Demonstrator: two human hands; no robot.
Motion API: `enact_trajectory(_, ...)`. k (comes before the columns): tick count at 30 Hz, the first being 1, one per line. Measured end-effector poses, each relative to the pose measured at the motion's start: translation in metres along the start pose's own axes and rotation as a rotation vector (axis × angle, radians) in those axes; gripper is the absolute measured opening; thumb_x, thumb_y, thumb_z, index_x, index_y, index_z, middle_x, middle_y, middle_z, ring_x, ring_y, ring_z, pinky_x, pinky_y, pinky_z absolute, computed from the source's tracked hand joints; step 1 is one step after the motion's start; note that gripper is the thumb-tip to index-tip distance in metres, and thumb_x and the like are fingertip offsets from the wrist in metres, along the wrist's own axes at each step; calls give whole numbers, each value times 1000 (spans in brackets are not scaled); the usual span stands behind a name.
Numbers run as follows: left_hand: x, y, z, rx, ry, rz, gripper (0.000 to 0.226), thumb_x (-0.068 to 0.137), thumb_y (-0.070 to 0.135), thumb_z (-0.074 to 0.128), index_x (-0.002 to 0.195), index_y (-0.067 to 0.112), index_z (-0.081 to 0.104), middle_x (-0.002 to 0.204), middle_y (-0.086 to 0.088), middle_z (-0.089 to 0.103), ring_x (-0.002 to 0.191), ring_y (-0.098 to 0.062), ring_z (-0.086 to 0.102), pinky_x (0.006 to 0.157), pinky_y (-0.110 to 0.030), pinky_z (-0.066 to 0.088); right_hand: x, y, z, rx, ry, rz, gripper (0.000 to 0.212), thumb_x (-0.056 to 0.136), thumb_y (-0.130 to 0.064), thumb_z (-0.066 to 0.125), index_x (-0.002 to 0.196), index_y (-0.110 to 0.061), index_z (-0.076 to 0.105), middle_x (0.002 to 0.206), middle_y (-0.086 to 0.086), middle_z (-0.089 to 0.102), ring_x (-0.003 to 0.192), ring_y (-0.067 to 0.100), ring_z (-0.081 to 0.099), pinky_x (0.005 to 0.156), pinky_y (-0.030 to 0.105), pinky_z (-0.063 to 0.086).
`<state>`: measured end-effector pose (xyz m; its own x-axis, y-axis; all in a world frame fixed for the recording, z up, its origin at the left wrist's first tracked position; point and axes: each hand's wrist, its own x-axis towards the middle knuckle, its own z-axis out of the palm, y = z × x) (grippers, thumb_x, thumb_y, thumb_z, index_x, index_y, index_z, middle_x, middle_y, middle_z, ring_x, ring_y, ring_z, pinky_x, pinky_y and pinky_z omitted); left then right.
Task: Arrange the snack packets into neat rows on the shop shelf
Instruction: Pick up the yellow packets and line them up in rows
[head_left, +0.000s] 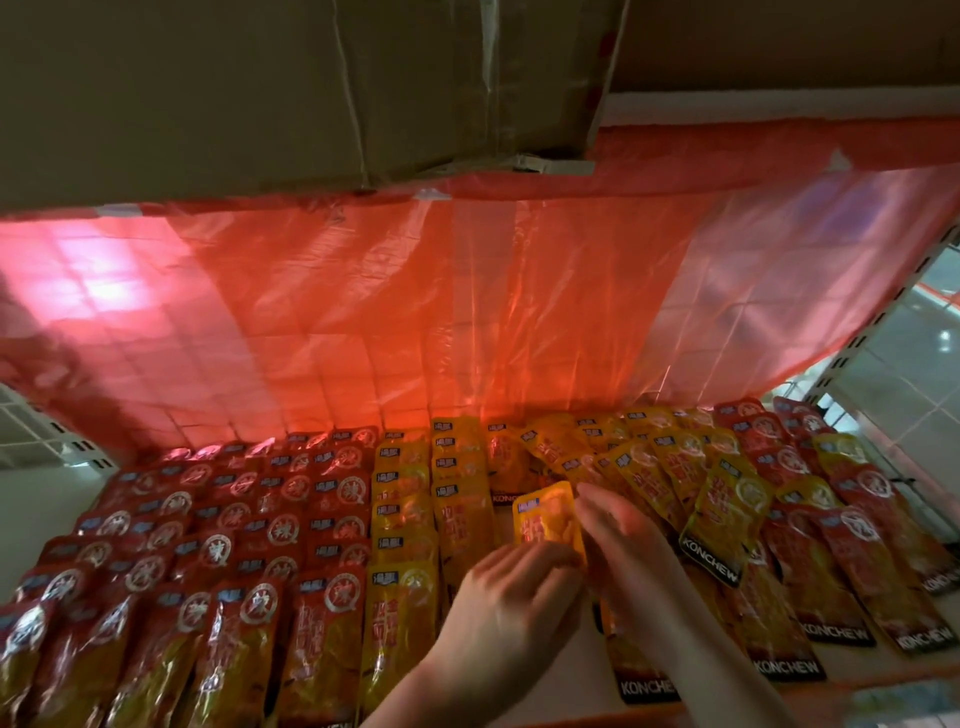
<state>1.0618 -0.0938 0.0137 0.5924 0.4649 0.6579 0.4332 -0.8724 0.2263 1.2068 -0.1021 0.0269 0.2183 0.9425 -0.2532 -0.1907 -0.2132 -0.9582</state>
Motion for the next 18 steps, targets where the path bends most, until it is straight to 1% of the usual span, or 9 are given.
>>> enact_trajectory(2,-4,6,-4,-5,-36,23,8,92,24,57,89,17,58,96,2,64,79,-9,61,62,-25,51,1,8,0,-9,-25,39,26,85,-17,67,108,-21,55,110,4,66,98,16,65,79,32,53)
enact_trajectory(4,-8,7,-11,-37,-72,22,10,92,26,56,91,18,62,100,3,64,82,-6,61,64,-23,51,-1,14,2,-38,-34,65,35,84,-5,65,112,-22,52,111,6,65,101,19,64,86,36,52)
enact_trajectory(5,-11,5,-15,-43,-92,8,11,92,28,56,93,19,62,102,4,64,84,-5,60,67,-23,51,-1,17,2,-105,-31,51,38,85,-3,62,115,-22,51,111,5,65,100,18,64,87,37,53)
enact_trajectory(8,-23,-8,-25,20,-118,-94,12,92,30,52,96,22,61,100,7,64,87,-5,60,71,-24,52,-1,24,6,-407,14,-74,40,86,-8,63,116,-30,47,112,4,64,98,14,64,83,35,55)
enact_trajectory(10,-31,-22,-31,74,-124,-197,15,89,28,50,97,22,60,98,8,64,87,-5,59,72,-25,53,-2,29,13,-454,18,-132,45,87,-9,63,117,-36,44,110,0,61,97,12,63,78,32,56)
enact_trajectory(12,-36,-37,-37,130,-125,-287,18,86,25,49,100,20,61,98,7,64,88,-7,60,75,-27,55,-3,35,21,-474,-11,-185,46,87,-6,62,112,-41,43,107,-2,61,91,7,64,70,27,56)
enact_trajectory(14,-41,-49,-42,183,-124,-375,17,83,18,61,101,17,63,100,4,64,89,-11,62,77,-28,53,-6,42,29,-516,-58,-216,47,88,-5,60,111,-43,43,106,-3,60,88,4,64,65,22,54)
enact_trajectory(16,-44,-58,-44,204,-131,-433,22,81,13,67,103,16,63,102,3,63,92,-14,61,77,-32,54,-7,50,35,-610,-79,-256,49,89,-10,58,120,-43,41,111,-5,57,98,5,60,72,24,54)
enact_trajectory(18,-48,-64,-47,215,-143,-438,23,82,15,66,104,17,60,103,3,62,93,-15,59,76,-33,54,-8,54,39,-714,-76,-319,47,89,-11,58,127,-33,41,111,-14,51,106,-7,51,81,13,46)
